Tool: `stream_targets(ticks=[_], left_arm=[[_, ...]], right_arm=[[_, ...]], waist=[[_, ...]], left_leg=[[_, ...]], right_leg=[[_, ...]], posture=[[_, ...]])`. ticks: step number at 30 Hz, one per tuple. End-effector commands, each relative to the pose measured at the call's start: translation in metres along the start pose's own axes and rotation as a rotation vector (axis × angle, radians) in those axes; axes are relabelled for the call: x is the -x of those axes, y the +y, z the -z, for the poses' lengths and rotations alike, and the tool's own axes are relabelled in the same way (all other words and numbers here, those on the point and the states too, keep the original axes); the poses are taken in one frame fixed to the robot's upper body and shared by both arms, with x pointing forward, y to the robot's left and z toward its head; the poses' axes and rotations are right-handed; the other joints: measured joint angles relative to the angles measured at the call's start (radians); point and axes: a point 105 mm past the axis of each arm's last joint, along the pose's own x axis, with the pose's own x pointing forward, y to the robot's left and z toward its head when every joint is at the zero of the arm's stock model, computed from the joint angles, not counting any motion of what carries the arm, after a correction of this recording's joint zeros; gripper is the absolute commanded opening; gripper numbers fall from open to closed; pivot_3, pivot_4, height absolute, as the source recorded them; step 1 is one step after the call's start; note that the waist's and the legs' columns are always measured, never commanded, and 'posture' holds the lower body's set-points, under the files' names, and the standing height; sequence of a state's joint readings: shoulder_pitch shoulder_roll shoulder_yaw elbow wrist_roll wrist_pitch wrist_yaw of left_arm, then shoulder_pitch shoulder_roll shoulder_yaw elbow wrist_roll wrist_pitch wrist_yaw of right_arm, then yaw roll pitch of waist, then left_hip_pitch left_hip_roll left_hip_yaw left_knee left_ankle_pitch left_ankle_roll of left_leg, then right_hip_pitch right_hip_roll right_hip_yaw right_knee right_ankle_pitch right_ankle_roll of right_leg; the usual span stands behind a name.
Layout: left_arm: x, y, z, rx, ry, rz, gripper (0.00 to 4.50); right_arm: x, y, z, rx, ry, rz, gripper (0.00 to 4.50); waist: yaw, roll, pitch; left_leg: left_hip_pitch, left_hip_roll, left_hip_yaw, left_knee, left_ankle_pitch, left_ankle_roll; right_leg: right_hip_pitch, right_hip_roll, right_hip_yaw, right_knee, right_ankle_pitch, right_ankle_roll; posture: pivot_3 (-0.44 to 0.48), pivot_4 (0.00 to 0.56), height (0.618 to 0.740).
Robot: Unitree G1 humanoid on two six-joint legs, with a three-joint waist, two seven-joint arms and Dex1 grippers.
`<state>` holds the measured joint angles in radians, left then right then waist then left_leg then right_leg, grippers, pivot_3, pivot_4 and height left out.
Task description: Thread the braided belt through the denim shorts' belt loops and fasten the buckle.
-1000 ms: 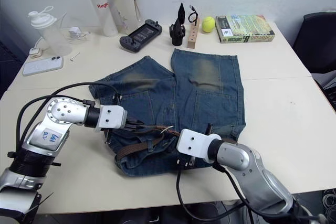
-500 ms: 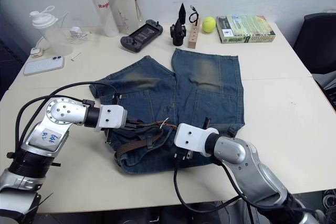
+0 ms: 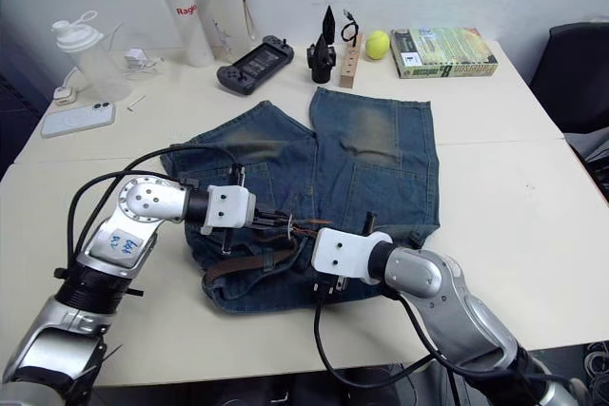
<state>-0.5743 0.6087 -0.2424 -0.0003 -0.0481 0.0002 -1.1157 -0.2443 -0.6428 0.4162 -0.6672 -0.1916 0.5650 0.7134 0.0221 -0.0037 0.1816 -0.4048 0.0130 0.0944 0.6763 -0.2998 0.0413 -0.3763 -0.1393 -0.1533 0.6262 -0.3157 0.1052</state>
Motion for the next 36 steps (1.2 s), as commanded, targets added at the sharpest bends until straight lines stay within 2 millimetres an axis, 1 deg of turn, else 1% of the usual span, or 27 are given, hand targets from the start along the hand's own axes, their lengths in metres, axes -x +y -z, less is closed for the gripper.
stream_targets(ticks=[1, 3, 4, 5, 8, 9, 10, 15, 16, 18, 20, 21, 23, 25, 27, 29, 32, 36], left_arm=[[-0.011, -0.006, -0.002, 0.017, -0.018, 0.009, 0.0], [-0.021, -0.011, 0.0, 0.037, -0.027, 0.006, 0.0], [-0.024, -0.013, 0.0, 0.047, -0.032, 0.005, 0.0], [-0.026, -0.014, 0.001, 0.053, -0.033, 0.003, 0.0], [-0.03, -0.017, 0.004, 0.063, -0.028, 0.001, 0.0], [-0.032, -0.018, 0.004, 0.066, -0.029, 0.002, 0.0], [-0.033, -0.019, 0.004, 0.072, -0.034, 0.003, 0.0], [-0.038, -0.021, 0.004, 0.079, -0.039, 0.004, 0.0], [-0.038, -0.021, 0.003, 0.078, -0.04, 0.006, 0.0], [-0.039, -0.022, 0.003, 0.078, -0.043, 0.011, 0.0], [-0.039, -0.023, 0.003, 0.077, -0.043, 0.016, 0.0], [-0.039, -0.023, 0.003, 0.076, -0.043, 0.017, 0.0], [-0.04, -0.023, 0.002, 0.073, -0.046, 0.018, 0.0], [-0.04, -0.023, 0.001, 0.067, -0.048, 0.019, 0.0], [-0.041, -0.023, 0.0, 0.06, -0.047, 0.017, 0.0], [-0.041, -0.022, -0.001, 0.056, -0.049, 0.016, 0.0], [-0.041, -0.021, -0.003, 0.035, -0.048, 0.017, 0.0], [-0.041, -0.022, -0.003, 0.017, -0.042, 0.018, 0.0]], right_arm=[[0.007, 0.008, -0.005, -0.026, -0.014, -0.041, 0.1], [0.01, 0.008, -0.001, -0.077, 0.004, -0.03, 0.1], [0.012, 0.009, 0.0, -0.101, 0.01, -0.033, 1.1], [0.014, 0.009, 0.001, -0.125, 0.016, -0.034, 1.43], [0.02, 0.01, -0.001, -0.184, 0.026, -0.043, 2.9], [0.023, 0.008, -0.002, -0.215, 0.023, -0.039, 3.31], [0.028, 0.007, -0.004, -0.237, 0.022, -0.047, 3.58], [0.052, 0.006, -0.007, -0.33, 0.036, -0.1, 3.58], [0.058, 0.003, -0.008, -0.343, 0.036, -0.105, 3.58], [0.067, -0.01, -0.015, -0.374, -0.002, -0.085, 3.58], [0.069, -0.028, -0.019, -0.355, -0.029, -0.025, 3.58], [0.069, -0.033, -0.02, -0.338, -0.028, -0.004, 3.58], [0.06, -0.04, -0.014, -0.247, 0.013, 0.035, 3.58], [0.049, -0.038, -0.007, -0.167, 0.047, 0.028, 3.58], [0.041, -0.036, -0.005, -0.133, 0.049, 0.026, 3.58], [0.036, -0.033, -0.002, -0.087, 0.064, 0.008, 3.58], [0.028, -0.032, 0.001, -0.063, 0.067, 0.008, 3.58], [0.023, -0.031, 0.005, -0.034, 0.077, 0.009, 3.58]], waist=[[0.0, 0.0, 0.0], [0.003, 0.0, 0.0], [0.004, 0.0, 0.0], [0.004, 0.0, 0.0], [0.002, 0.0, 0.0], [0.002, 0.0, 0.0], [0.003, 0.0, 0.0], [0.005, 0.0, 0.0], [0.005, 0.0, 0.0], [0.004, 0.0, 0.0], [0.002, 0.0, 0.0], [0.002, 0.0, 0.0], [0.004, 0.0, 0.0], [0.004, 0.0, 0.0], [0.002, 0.0, 0.0], [0.003, 0.0, 0.0], [0.003, 0.0, 0.0], [0.004, 0.0, 0.0]], left_leg=[[0.0, 0.0, 0.0, 0.0, 0.0, 0.0], [0.0, 0.0, 0.0, 0.001, 0.0, 0.0], [0.0, 0.0, 0.0, 0.002, 0.0, 0.0], [0.0, 0.0, -0.001, 0.002, -0.001, 0.001], [-0.001, 0.0, -0.001, 0.003, -0.001, 0.001], [-0.001, 0.0, -0.001, 0.003, -0.001, 0.001], [-0.001, 0.0, -0.001, 0.003, -0.001, 0.001], [-0.001, 0.0, -0.002, 0.004, -0.001, 0.002], [-0.001, 0.0, -0.002, 0.004, -0.001, 0.002], [-0.001, 0.0, -0.002, 0.004, -0.001, 0.002], [-0.001, 0.0, -0.002, 0.004, -0.002, 0.002], [-0.001, 0.0, -0.002, 0.004, -0.002, 0.002], [0.0, 0.0, -0.002, 0.004, -0.002, 0.002], [-0.001, -0.001, -0.002, 0.004, -0.002, 0.002], [-0.001, -0.001, -0.001, 0.004, -0.002, 0.003], [-0.001, -0.002, 0.0, 0.004, -0.002, 0.003], [-0.001, -0.002, 0.0, 0.004, -0.002, 0.003], [-0.001, -0.001, -0.001, 0.004, -0.002, 0.003]], right_leg=[[0.0, 0.0, 0.0, 0.0, 0.0, 0.0], [0.0, 0.0, 0.0, 0.0, 0.0, 0.0], [0.001, 0.0, 0.0, 0.0, 0.0, 0.0], [0.001, 0.0, 0.0, 0.0, 0.0, 0.0], [0.001, 0.0, 0.0, 0.001, 0.0, 0.0], [0.001, 0.0, 0.0, 0.001, 0.0, 0.0], [0.001, -0.001, 0.0, 0.001, 0.0, 0.0], [0.001, -0.002, 0.0, 0.001, 0.0, 0.0], [0.002, -0.002, 0.0, 0.001, 0.0, 0.0], [0.002, -0.002, 0.0, 0.0, 0.0, 0.0], [0.002, -0.002, 0.0, 0.001, 0.0, 0.0], [0.002, -0.002, 0.0, 0.001, 0.0, 0.0], [0.002, -0.002, 0.0, 0.001, 0.0, 0.0], [0.002, -0.003, -0.001, 0.001, 0.0, 0.0], [0.002, -0.003, -0.001, 0.0, 0.0, 0.0], [0.001, -0.004, -0.001, 0.001, 0.0, 0.0], [0.002, -0.003, -0.001, 0.001, 0.0, 0.0], [0.002, -0.003, -0.001, 0.001, 0.0, 0.0]], posture=[[0.0, 0.15, 0.724], [0.0, 0.15, 0.724], [0.0, 0.15, 0.724], [0.0, 0.15, 0.724], [0.0, 0.15, 0.724], [0.0, 0.15, 0.724], [0.0, 0.15, 0.724], [0.0, 0.15, 0.724], [0.0, 0.15, 0.724], [0.0, 0.15, 0.724], [0.0, 0.15, 0.724], [0.0, 0.15, 0.724], [0.0, 0.15, 0.724], [0.0, 0.15, 0.724], [0.0, 0.15, 0.724], [0.0, 0.15, 0.724], [0.0, 0.15, 0.724], [0.0, 0.15, 0.724]])
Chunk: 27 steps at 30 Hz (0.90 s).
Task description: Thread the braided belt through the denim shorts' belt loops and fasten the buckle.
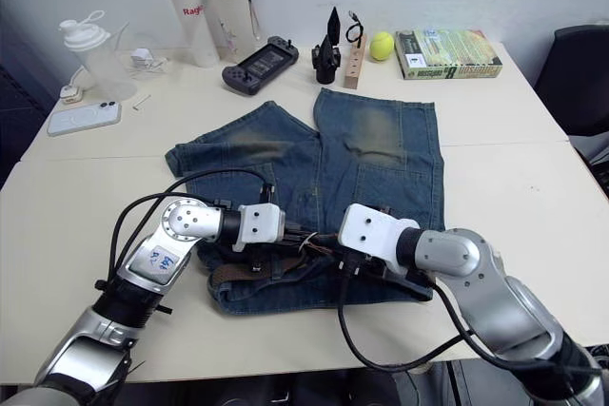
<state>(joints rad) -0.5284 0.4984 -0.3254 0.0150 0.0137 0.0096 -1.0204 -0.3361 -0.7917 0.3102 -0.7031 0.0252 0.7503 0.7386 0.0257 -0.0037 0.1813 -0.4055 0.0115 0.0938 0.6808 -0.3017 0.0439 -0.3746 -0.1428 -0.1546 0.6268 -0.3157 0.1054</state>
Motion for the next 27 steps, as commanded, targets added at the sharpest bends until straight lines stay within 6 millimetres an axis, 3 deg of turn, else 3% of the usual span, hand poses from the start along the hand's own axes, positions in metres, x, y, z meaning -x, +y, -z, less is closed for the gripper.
stream_targets(ticks=[1, 3, 8, 9, 16, 19, 22, 26, 27], left_arm=[[-0.003, -0.004, -0.005, -0.04, -0.003, 0.018, 0.0], [-0.004, -0.004, -0.005, -0.04, -0.003, 0.017, 0.0], [-0.004, -0.003, -0.005, -0.046, 0.0, 0.014, 0.0], [-0.004, -0.003, -0.005, -0.047, 0.0, 0.013, 0.0], [-0.004, 0.002, -0.009, -0.068, -0.025, -0.023, 0.0], [0.001, 0.005, -0.017, -0.022, -0.085, -0.034, 1.34], [0.01, 0.015, -0.02, -0.009, -0.088, -0.087, 2.38], [0.039, 0.019, -0.029, 0.113, -0.149, -0.121, 4.23], [0.046, 0.019, -0.032, 0.146, -0.162, -0.125, 4.43]], right_arm=[[-0.001, -0.003, -0.006, 0.05, -0.019, 0.026, 3.36], [-0.002, -0.003, -0.006, 0.051, -0.022, 0.028, 2.7], [-0.005, -0.003, -0.007, 0.057, -0.025, 0.028, 0.25], [-0.006, -0.001, -0.008, 0.056, -0.028, 0.021, 0.04], [-0.009, 0.008, -0.011, 0.033, -0.039, -0.005, 0.04], [-0.01, 0.009, -0.011, 0.03, -0.042, -0.005, 0.0], [-0.01, 0.011, -0.011, 0.028, -0.044, -0.005, 0.0], [-0.008, 0.012, -0.011, 0.03, -0.052, 0.007, 0.0], [-0.007, 0.012, -0.011, 0.031, -0.053, 0.009, 0.0]], waist=[[0.0, 0.0, 0.0], [0.0, 0.0, 0.0], [0.0, 0.0, 0.0], [0.0, 0.0, 0.0], [-0.001, 0.0, 0.0], [-0.001, 0.0, 0.0], [-0.002, 0.0, 0.0], [-0.003, 0.0, 0.0], [-0.005, 0.0, 0.0]], left_leg=[[0.0, 0.0, 0.0, 0.0, 0.0, 0.0], [0.0, 0.0, 0.0, 0.0, 0.0, 0.0], [0.0, 0.0, 0.0, 0.0, 0.0, 0.0], [0.0, 0.0, 0.0, 0.0, 0.0, 0.0], [0.0, 0.0, 0.0, 0.0, 0.0, 0.0], [0.0, 0.0, 0.0, 0.0, 0.0, 0.0], [0.0, 0.0, 0.0, 0.0, 0.0, 0.0], [0.0, 0.001, 0.0, 0.0, 0.0, 0.0], [0.0, 0.001, 0.0, 0.0, 0.0, 0.0]], right_leg=[[0.0, 0.0, 0.0, 0.0, 0.0, 0.0], [0.0, 0.0, 0.0, 0.0, 0.0, 0.0], [0.0, 0.0, 0.0, 0.0, 0.0, 0.0], [0.0, 0.0, 0.0, 0.0, 0.0, 0.0], [0.0, 0.0, 0.0, 0.0, 0.0, 0.0], [0.0, 0.0, 0.0, 0.0, 0.0, 0.0], [0.0, 0.0, 0.0, 0.0, 0.0, 0.0], [0.0, 0.0, 0.0, 0.0, 0.0, 0.0], [0.0, 0.0, 0.0, 0.0, 0.0, 0.0]], posture=[[0.0, 0.15, 0.724], [0.0, 0.15, 0.724], [0.0, 0.15, 0.724], [0.0, 0.15, 0.724], [0.0, 0.15, 0.724], [0.0, 0.15, 0.724], [0.0, 0.15, 0.724], [0.0, 0.15, 0.724], [0.0, 0.15, 0.724]])
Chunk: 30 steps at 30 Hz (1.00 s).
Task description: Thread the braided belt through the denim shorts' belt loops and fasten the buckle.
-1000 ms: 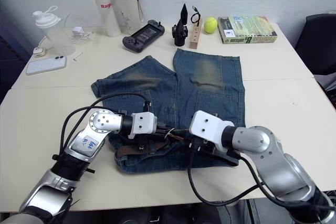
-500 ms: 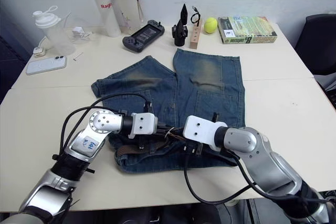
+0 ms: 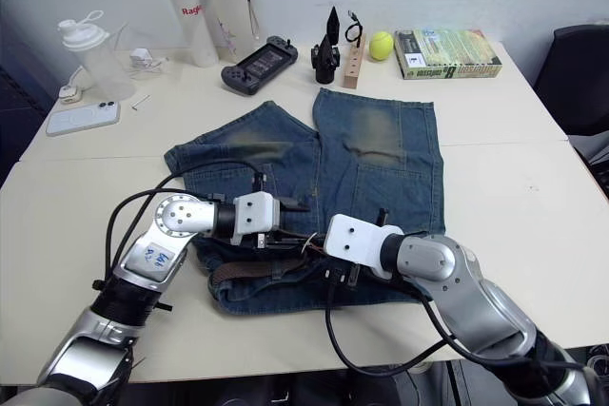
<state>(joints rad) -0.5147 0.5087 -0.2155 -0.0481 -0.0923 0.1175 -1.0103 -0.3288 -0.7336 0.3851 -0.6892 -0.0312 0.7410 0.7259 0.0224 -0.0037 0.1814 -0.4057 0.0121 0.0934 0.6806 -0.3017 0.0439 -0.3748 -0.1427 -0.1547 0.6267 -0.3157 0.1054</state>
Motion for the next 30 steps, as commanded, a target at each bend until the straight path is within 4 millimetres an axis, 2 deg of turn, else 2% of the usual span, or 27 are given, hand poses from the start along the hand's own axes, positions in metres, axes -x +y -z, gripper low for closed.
stream_targets(ticks=[1, 5, 7, 8, 10, 13, 15, 16, 18, 19, 24, 26, 29, 30], left_arm=[[0.03, 0.002, -0.026, 0.099, -0.104, -0.022, 4.43], [0.058, -0.001, -0.028, 0.274, -0.145, -0.068, 4.43], [0.066, -0.004, -0.027, 0.325, -0.151, -0.077, 4.43], [0.07, -0.005, -0.026, 0.355, -0.158, -0.08, 4.2], [0.076, -0.011, -0.024, 0.406, -0.172, -0.08, 3.7], [0.082, -0.033, -0.003, 0.488, -0.114, -0.019, 2.53], [0.081, -0.045, 0.003, 0.504, -0.087, 0.021, 1.41], [0.08, -0.049, 0.004, 0.504, -0.08, 0.036, 1.14], [0.079, -0.061, 0.013, 0.515, -0.038, 0.075, 0.26], [0.078, -0.065, 0.02, 0.508, -0.006, 0.077, 0.12], [0.072, -0.078, 0.047, 0.396, 0.154, 0.126, 0.12], [0.071, -0.084, 0.052, 0.352, 0.181, 0.152, 0.12], [0.07, -0.087, 0.054, 0.357, 0.181, 0.159, 0.12], [0.072, -0.091, 0.062, 0.322, 0.226, 0.169, 0.12]], right_arm=[[0.007, -0.003, -0.009, 0.033, -0.04, 0.041, 0.0], [0.009, -0.002, -0.01, 0.035, -0.051, 0.052, 0.0], [0.01, -0.001, -0.009, 0.035, -0.055, 0.054, 0.0], [0.01, -0.001, -0.009, 0.034, -0.055, 0.055, 0.0], [0.01, -0.001, -0.008, 0.035, -0.055, 0.056, 0.0], [0.01, -0.002, -0.008, 0.044, -0.058, 0.062, 0.0], [0.011, -0.003, -0.008, 0.044, -0.059, 0.065, 0.0], [0.011, -0.003, -0.008, 0.043, -0.06, 0.066, 0.0], [0.012, -0.003, -0.008, 0.044, -0.059, 0.071, 0.0], [0.013, -0.004, -0.008, 0.044, -0.06, 0.074, 0.0], [0.016, -0.003, -0.01, 0.038, -0.068, 0.083, 0.0], [0.018, -0.002, -0.01, 0.036, -0.068, 0.086, 0.0], [0.028, 0.007, -0.003, 0.039, -0.051, 0.088, 0.0], [0.035, 0.014, 0.005, 0.052, -0.022, 0.083, 0.0]], waist=[[-0.002, 0.0, 0.0], [-0.001, 0.0, 0.0], [0.0, 0.0, 0.0], [0.001, 0.0, 0.0], [0.001, 0.0, 0.0], [-0.002, 0.0, 0.0], [-0.002, 0.0, 0.0], [0.0, 0.0, 0.0], [0.002, 0.001, 0.0], [0.002, 0.001, 0.0], [0.001, 0.001, 0.0], [0.0, 0.001, 0.0], [0.002, 0.001, 0.0], [0.002, 0.001, 0.0]], left_leg=[[0.0, 0.0, 0.0, 0.0, 0.0, 0.0], [0.0, 0.001, 0.0, 0.0, 0.0, 0.0], [0.0, 0.0, 0.0, 0.0, 0.0, 0.0], [0.0, 0.0, -0.001, 0.0, 0.0, 0.0], [0.0, 0.0, -0.001, 0.0, 0.0, -0.001], [0.001, 0.0, 0.0, 0.0, 0.0, -0.001], [0.001, 0.001, 0.0, -0.001, -0.001, -0.001], [0.001, 0.001, 0.0, -0.001, -0.001, -0.001], [0.001, 0.001, 0.0, -0.001, -0.001, -0.002], [0.001, 0.001, 0.0, -0.001, -0.001, -0.002], [0.001, 0.001, 0.0, -0.001, -0.001, -0.002], [0.001, 0.001, 0.001, -0.002, -0.001, -0.003], [0.001, 0.001, 0.001, -0.003, -0.002, -0.003], [0.001, 0.001, 0.001, -0.003, -0.002, -0.003]], right_leg=[[0.0, 0.0, 0.0, 0.0, 0.0, 0.0], [0.0, 0.0, 0.0, 0.0, 0.0, 0.0], [0.0, 0.0, 0.001, 0.0, 0.0, 0.0], [0.0, 0.0, 0.0, 0.0, 0.0, 0.0], [0.0, 0.0, 0.001, -0.001, 0.0, 0.0], [0.0, 0.0, 0.001, -0.001, 0.0, 0.0], [-0.001, 0.001, 0.001, -0.001, 0.0, 0.0], [0.0, 0.001, 0.001, -0.001, 0.0, 0.0], [-0.001, 0.001, 0.001, -0.001, 0.0, 0.0], [0.0, 0.0, 0.002, -0.001, 0.0, 0.0], [-0.001, 0.0, 0.003, -0.001, 0.0, 0.0], [-0.001, 0.001, 0.002, -0.001, 0.0, 0.0], [-0.001, 0.0, 0.003, -0.002, 0.0, -0.001], [-0.001, 0.0, 0.004, -0.002, 0.0, -0.001]], posture=[[0.0, 0.15, 0.724], [0.0, 0.15, 0.724], [0.0, 0.15, 0.724], [0.0, 0.15, 0.724], [0.0, 0.15, 0.724], [0.0, 0.15, 0.724], [0.0, 0.15, 0.724], [0.0, 0.15, 0.724], [0.0, 0.15, 0.724], [0.0, 0.15, 0.724], [0.0, 0.15, 0.724], [0.0, 0.15, 0.724], [0.0, 0.15, 0.724], [0.0, 0.15, 0.724]])
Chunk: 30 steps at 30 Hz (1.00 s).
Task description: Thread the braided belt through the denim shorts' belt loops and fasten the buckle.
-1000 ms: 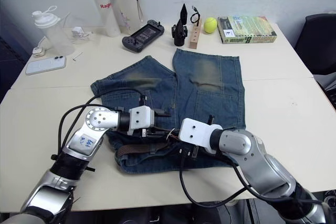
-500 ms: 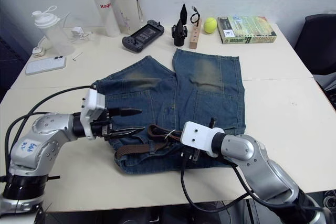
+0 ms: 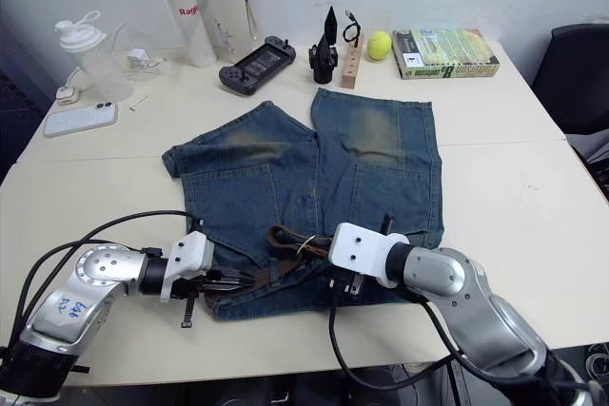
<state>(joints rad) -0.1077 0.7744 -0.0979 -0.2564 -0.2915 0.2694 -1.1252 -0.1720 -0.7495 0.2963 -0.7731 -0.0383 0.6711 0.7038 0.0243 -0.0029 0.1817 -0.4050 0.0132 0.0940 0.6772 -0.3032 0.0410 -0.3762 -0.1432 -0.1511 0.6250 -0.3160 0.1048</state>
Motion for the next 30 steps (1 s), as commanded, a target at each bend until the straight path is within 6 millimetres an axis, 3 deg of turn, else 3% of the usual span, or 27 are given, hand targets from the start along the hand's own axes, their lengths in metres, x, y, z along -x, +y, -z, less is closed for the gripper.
stream_targets(ticks=[1, 3, 7, 9, 12, 17, 23, 27, 30], left_arm=[[0.002, -0.006, 0.028, -0.036, 0.132, 0.019, 0.12], [0.003, -0.007, 0.038, -0.061, 0.174, 0.014, 0.12], [0.005, -0.008, 0.047, -0.084, 0.203, 0.015, 0.12], [0.004, -0.008, 0.049, -0.094, 0.209, 0.013, 0.12], [0.004, -0.007, 0.05, -0.111, 0.211, 0.009, 0.12], [0.003, -0.005, 0.05, -0.123, 0.209, -0.005, 0.12], [0.002, -0.004, 0.049, -0.133, 0.203, -0.015, 0.12], [0.004, 0.004, 0.047, -0.157, 0.199, -0.054, 0.12], [0.008, 0.012, 0.045, -0.171, 0.19, -0.091, 0.12]], right_arm=[[0.025, 0.008, 0.008, 0.083, 0.029, 0.036, 0.0], [0.037, 0.012, 0.022, 0.124, 0.059, 0.073, 0.0], [0.067, -0.004, 0.073, 0.32, 0.217, 0.234, 0.0], [0.086, -0.014, 0.102, 0.318, 0.313, 0.314, 0.0], [0.101, -0.026, 0.119, 0.305, 0.357, 0.405, 0.0], [0.106, -0.041, 0.113, 0.306, 0.32, 0.526, 0.0], [0.094, -0.022, 0.105, 0.377, 0.243, 0.435, 0.0], [0.081, 0.012, 0.079, 0.477, 0.058, 0.263, 0.0], [0.083, 0.018, 0.088, 0.455, 0.08, 0.229, 0.0]], waist=[[0.002, 0.0, 0.0], [0.002, 0.001, -0.002], [0.001, 0.002, -0.006], [0.001, 0.003, -0.007], [0.002, 0.004, -0.007], [0.005, 0.006, -0.009], [0.004, 0.007, -0.009], [0.002, 0.008, -0.01], [-0.001, 0.009, -0.01]], left_leg=[[0.0, 0.0, 0.0, 0.0, 0.0, 0.0], [0.001, 0.0, 0.0, -0.002, 0.0, 0.0], [0.01, -0.001, 0.008, -0.008, 0.0, 0.0], [0.02, -0.001, 0.012, -0.014, -0.001, -0.001], [0.022, 0.001, 0.013, -0.014, -0.003, -0.002], [0.022, 0.001, 0.013, -0.013, -0.003, -0.002], [0.022, 0.001, 0.013, -0.013, -0.003, -0.002], [0.022, 0.001, 0.013, -0.014, -0.003, -0.002], [0.022, 0.002, 0.014, -0.014, -0.003, -0.002]], right_leg=[[0.0, -0.001, 0.001, 0.0, 0.0, 0.0], [0.001, -0.001, 0.002, -0.001, 0.0, 0.0], [0.003, -0.002, 0.004, -0.004, 0.0, 0.0], [0.009, -0.004, 0.009, -0.006, -0.001, 0.001], [0.01, -0.004, 0.018, -0.006, -0.001, 0.0], [0.009, -0.004, 0.019, -0.005, -0.001, 0.0], [0.009, -0.005, 0.019, -0.005, -0.001, 0.0], [0.009, -0.004, 0.02, -0.005, -0.001, 0.0], [0.008, -0.004, 0.02, -0.005, -0.002, -0.001]], posture=[[0.0, 0.15, 0.724], [0.0, 0.15, 0.724], [0.0, 0.15, 0.724], [0.0, 0.15, 0.724], [0.0, 0.15, 0.724], [0.0, 0.15, 0.724], [0.0, 0.15, 0.724], [0.0, 0.15, 0.724], [0.0, 0.15, 0.724]])
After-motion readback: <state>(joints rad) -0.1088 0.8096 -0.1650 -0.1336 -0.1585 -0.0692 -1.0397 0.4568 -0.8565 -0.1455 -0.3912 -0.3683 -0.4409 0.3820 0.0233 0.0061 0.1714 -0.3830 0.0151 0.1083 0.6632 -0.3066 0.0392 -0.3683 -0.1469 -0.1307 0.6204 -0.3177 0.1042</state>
